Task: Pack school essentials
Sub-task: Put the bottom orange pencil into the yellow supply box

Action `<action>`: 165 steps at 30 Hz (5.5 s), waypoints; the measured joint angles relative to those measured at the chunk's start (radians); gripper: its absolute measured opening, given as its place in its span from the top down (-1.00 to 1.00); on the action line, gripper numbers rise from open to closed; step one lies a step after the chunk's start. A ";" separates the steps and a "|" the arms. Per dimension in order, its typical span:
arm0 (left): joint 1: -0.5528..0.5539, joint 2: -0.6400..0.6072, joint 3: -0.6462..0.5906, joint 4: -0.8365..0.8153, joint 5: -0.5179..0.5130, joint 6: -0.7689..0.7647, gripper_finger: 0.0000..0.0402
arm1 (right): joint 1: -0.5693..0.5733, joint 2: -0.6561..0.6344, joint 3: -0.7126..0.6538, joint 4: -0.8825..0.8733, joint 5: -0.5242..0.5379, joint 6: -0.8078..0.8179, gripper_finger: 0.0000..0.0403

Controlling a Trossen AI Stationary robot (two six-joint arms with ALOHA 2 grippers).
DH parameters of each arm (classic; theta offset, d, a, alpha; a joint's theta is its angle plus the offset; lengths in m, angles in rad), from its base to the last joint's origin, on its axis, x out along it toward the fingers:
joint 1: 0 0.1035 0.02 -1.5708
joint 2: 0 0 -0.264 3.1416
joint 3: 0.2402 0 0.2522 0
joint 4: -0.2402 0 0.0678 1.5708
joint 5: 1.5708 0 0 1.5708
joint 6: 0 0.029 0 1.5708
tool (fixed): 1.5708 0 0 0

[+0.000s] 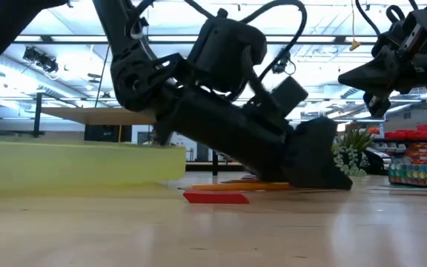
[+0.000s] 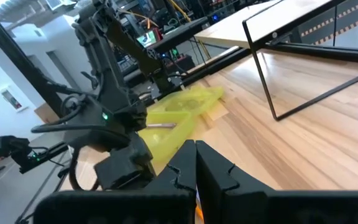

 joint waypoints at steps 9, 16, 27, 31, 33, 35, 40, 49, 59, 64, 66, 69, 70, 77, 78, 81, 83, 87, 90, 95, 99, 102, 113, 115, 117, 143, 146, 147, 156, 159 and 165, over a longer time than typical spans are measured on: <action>-0.007 0.012 0.030 -0.010 0.004 0.020 0.17 | 0.000 0.000 0.000 -0.007 0.000 0.000 0.95; -0.006 0.009 0.033 -0.083 -0.001 -0.031 0.40 | 0.000 0.000 0.000 -0.007 0.000 0.000 0.95; -0.005 0.006 0.032 -0.109 0.002 -0.086 0.87 | 0.000 0.000 0.000 -0.007 0.000 0.000 0.95; -0.005 0.007 0.032 -0.108 0.000 -0.084 0.87 | 0.000 0.000 0.000 -0.007 0.000 0.000 0.95; -0.005 0.007 0.031 -0.106 -0.005 -0.083 0.86 | 0.000 0.000 0.000 -0.007 0.000 0.000 0.95; -0.006 0.006 0.031 -0.106 -0.005 -0.084 0.86 | 0.000 0.000 0.000 -0.007 0.000 0.000 0.95; -0.005 0.001 0.030 -0.108 -0.003 -0.084 0.88 | 0.000 0.000 0.000 -0.007 0.000 0.000 0.95; -0.005 -0.019 0.028 -0.121 -0.002 -0.036 0.87 | 0.000 0.000 0.000 -0.007 0.000 0.000 0.95; 0.009 -0.061 0.027 -0.154 0.003 -0.051 0.83 | 0.000 0.000 0.000 -0.010 0.000 0.000 0.95; 0.012 -0.070 0.047 -0.178 0.025 -0.057 0.86 | 0.000 0.000 0.000 -0.010 0.000 0.000 0.95; 0.012 -0.070 0.063 -0.185 0.026 -0.057 0.85 | 0.000 0.000 0.000 -0.010 0.000 0.000 0.95; 0.011 -0.070 0.092 -0.199 0.026 -0.057 0.82 | 0.000 0.000 0.000 -0.011 0.000 0.000 0.95; 0.012 -0.070 0.106 -0.212 0.026 -0.057 0.82 | 0.000 0.000 0.000 -0.010 0.000 0.000 0.95; 0.017 -0.070 0.195 -0.325 0.026 -0.058 0.84 | 0.000 0.000 0.000 -0.011 0.000 0.000 0.95; 0.018 -0.070 0.198 -0.324 0.026 -0.065 0.83 | 0.000 0.000 0.000 -0.011 0.000 0.000 0.95; 0.022 -0.075 0.203 -0.323 0.026 -0.085 0.79 | 0.000 0.000 0.000 -0.011 0.000 0.000 0.95; 0.024 -0.083 0.205 -0.316 0.025 -0.097 0.80 | 0.000 0.000 0.000 -0.011 0.000 0.000 0.95; 0.029 -0.112 0.205 -0.317 0.026 -0.109 0.84 | 0.000 0.000 0.000 -0.014 0.000 0.000 0.95; 0.032 -0.140 0.206 -0.319 0.025 -0.109 0.84 | 0.000 -0.001 0.000 -0.019 0.000 0.000 0.95; 0.039 -0.199 0.205 -0.376 -0.004 -0.117 0.80 | 0.000 0.000 0.000 -0.026 0.000 0.000 0.95; 0.041 -0.238 0.205 -0.396 -0.024 -0.114 0.82 | 0.000 0.000 0.000 -0.026 0.000 0.000 0.95; 0.041 -0.255 0.205 -0.402 -0.030 -0.113 0.84 | 0.000 0.000 0.000 -0.029 0.000 0.000 0.95; 0.033 -0.306 0.196 -0.457 -0.066 -0.088 0.83 | 0.000 0.000 0.000 -0.033 0.000 0.000 0.95; 0.027 -0.315 0.196 -0.482 -0.067 -0.087 0.84 | 0.000 0.000 0.000 -0.034 0.000 0.000 0.95; 0.022 -0.322 0.196 -0.485 -0.077 -0.085 0.83 | 0.000 0.000 0.000 -0.038 0.000 0.000 0.95; -0.065 -0.359 0.196 -0.773 -0.123 -0.052 0.81 | 0.000 0.001 0.000 -0.060 0.000 0.000 0.95; -0.070 -0.374 0.196 -0.811 -0.123 -0.052 0.78 | 0.000 0.001 0.000 -0.059 0.000 0.000 0.95; -0.070 -0.382 0.196 -0.837 -0.123 -0.050 0.78 | 0.000 0.001 0.000 -0.059 0.000 0.000 0.95; -0.076 -0.428 0.196 -0.968 -0.127 -0.023 0.82 | 0.000 0.002 0.000 -0.072 0.000 0.000 0.95; -0.084 -0.432 0.196 -1.007 -0.130 -0.024 0.80 | 0.000 0.002 0.000 -0.075 0.000 0.000 0.95; -0.106 -0.453 0.196 -1.107 -0.141 -0.034 0.79 | 0.000 0.002 0.000 -0.079 0.000 0.000 0.95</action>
